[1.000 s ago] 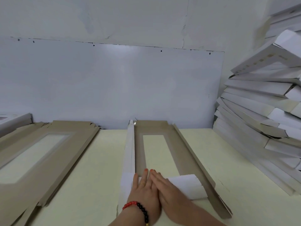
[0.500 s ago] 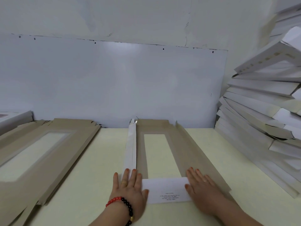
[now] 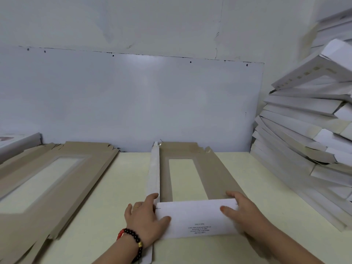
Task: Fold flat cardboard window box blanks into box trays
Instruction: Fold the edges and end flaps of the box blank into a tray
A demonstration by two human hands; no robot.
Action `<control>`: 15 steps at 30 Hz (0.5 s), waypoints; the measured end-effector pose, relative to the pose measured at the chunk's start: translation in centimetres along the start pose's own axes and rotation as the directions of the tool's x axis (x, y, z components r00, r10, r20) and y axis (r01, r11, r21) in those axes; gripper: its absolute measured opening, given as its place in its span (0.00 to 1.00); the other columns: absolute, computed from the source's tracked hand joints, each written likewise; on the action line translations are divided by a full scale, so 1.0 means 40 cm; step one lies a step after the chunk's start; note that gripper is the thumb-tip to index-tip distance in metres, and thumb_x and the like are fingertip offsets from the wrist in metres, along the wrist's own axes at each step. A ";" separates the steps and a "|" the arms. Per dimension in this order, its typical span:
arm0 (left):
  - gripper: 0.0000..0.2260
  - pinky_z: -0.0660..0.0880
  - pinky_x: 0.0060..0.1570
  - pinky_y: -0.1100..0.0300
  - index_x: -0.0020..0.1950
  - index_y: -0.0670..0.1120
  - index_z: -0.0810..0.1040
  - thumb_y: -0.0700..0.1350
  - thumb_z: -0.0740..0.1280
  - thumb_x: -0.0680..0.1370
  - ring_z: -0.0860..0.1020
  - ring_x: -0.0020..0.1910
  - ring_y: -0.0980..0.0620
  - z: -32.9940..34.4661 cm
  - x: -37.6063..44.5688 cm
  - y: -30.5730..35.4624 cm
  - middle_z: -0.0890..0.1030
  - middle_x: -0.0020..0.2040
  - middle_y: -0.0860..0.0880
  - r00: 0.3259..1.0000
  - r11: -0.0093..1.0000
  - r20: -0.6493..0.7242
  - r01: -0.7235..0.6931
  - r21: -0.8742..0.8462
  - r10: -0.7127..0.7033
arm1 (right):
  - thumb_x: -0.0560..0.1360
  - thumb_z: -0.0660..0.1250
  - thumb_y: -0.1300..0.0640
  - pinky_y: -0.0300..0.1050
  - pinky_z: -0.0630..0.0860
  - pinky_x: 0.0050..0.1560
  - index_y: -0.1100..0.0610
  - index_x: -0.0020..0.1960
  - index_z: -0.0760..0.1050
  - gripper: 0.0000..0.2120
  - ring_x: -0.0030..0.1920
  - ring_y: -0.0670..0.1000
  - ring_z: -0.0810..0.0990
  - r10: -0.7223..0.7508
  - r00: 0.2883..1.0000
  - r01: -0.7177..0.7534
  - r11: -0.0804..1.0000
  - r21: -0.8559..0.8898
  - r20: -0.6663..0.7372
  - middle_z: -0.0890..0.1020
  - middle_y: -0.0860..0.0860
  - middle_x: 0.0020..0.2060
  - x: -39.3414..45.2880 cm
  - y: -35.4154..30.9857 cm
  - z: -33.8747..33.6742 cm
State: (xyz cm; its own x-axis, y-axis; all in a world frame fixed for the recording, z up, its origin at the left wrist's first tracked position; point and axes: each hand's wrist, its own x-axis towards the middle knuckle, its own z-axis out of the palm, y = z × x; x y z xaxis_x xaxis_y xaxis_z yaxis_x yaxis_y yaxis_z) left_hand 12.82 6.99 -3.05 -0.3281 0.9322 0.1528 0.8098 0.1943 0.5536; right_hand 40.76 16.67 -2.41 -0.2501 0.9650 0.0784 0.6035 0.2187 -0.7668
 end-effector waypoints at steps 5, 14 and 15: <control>0.35 0.73 0.57 0.63 0.72 0.61 0.62 0.49 0.71 0.68 0.75 0.54 0.56 -0.033 -0.012 0.026 0.76 0.51 0.56 0.983 0.959 0.117 -0.104 -0.265 0.139 | 0.60 0.74 0.52 0.39 0.77 0.53 0.46 0.66 0.73 0.34 0.51 0.43 0.82 -0.068 0.970 0.044 0.993 0.106 0.234 0.81 0.43 0.56 -0.040 -0.020 -0.060; 0.03 0.68 0.30 0.70 0.37 0.56 0.80 0.50 0.71 0.65 0.76 0.31 0.62 -0.085 -0.102 0.005 0.77 0.33 0.59 0.617 0.567 0.227 -0.785 0.251 0.753 | 0.74 0.66 0.50 0.34 0.72 0.55 0.34 0.42 0.81 0.11 0.46 0.35 0.81 -0.349 0.840 0.485 0.827 -0.285 0.416 0.83 0.34 0.42 -0.154 0.019 -0.068; 0.04 0.68 0.29 0.71 0.36 0.58 0.79 0.54 0.71 0.64 0.74 0.29 0.63 -0.077 -0.111 0.006 0.74 0.31 0.59 0.589 0.498 0.267 -0.799 0.338 0.763 | 0.78 0.57 0.46 0.36 0.68 0.61 0.31 0.39 0.80 0.17 0.45 0.32 0.80 -0.398 0.848 0.526 0.715 -0.461 0.351 0.81 0.30 0.40 -0.161 0.017 -0.058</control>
State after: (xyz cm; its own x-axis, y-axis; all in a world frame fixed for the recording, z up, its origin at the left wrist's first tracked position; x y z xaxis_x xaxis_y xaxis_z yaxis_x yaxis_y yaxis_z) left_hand 12.96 1.94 -1.07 0.5543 0.7787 0.2940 0.8298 -0.5445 -0.1224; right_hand 44.54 10.95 -1.96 -0.7177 0.6805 0.1477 0.6487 0.7305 -0.2134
